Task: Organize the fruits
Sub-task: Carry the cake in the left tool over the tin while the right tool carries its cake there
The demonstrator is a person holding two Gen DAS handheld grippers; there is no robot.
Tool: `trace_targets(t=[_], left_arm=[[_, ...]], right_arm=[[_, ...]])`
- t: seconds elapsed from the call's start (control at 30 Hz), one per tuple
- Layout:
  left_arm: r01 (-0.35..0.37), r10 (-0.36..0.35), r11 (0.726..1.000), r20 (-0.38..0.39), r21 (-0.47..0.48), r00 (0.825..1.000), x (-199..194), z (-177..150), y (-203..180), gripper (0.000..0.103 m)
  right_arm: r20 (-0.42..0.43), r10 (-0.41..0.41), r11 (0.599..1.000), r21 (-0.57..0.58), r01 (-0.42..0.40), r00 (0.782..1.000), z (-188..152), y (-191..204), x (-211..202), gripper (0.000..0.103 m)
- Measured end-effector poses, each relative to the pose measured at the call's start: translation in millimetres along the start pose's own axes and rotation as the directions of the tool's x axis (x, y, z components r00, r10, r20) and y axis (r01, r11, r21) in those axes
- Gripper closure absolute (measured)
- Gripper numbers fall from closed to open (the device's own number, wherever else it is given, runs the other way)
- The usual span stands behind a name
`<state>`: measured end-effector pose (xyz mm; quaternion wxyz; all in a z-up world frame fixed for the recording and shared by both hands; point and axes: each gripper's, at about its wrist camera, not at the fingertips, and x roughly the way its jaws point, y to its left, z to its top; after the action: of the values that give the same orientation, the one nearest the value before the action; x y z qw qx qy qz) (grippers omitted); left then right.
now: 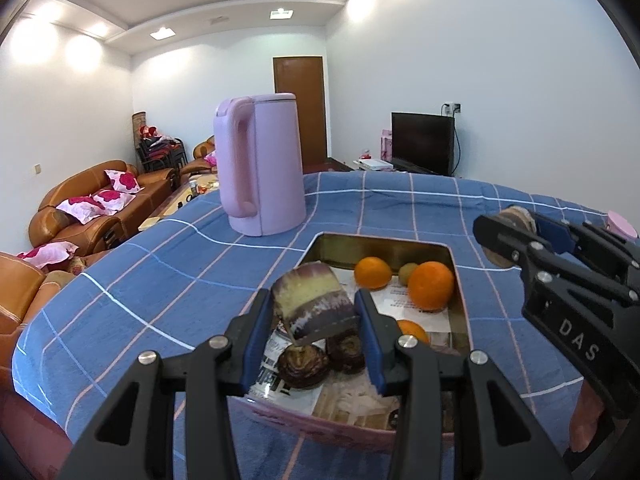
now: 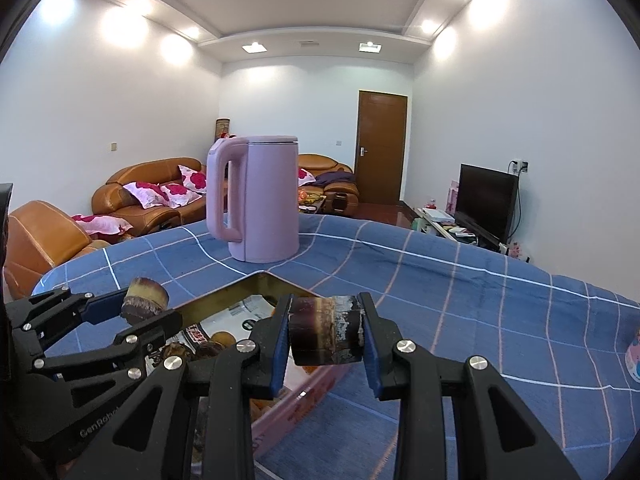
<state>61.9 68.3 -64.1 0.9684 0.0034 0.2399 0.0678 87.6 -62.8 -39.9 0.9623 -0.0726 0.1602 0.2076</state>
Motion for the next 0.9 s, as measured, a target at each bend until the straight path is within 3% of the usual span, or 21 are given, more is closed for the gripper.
trace_targets(t=[0.9], left_arm=[[-0.006,0.004,1.000,-0.096,-0.015,0.995,19.8,-10.3,12.6,0.059]], right_arm=[[-0.095,0.032,0.999,-0.012,-0.034,0.995,0.3,23.3,42.4,0.070]])
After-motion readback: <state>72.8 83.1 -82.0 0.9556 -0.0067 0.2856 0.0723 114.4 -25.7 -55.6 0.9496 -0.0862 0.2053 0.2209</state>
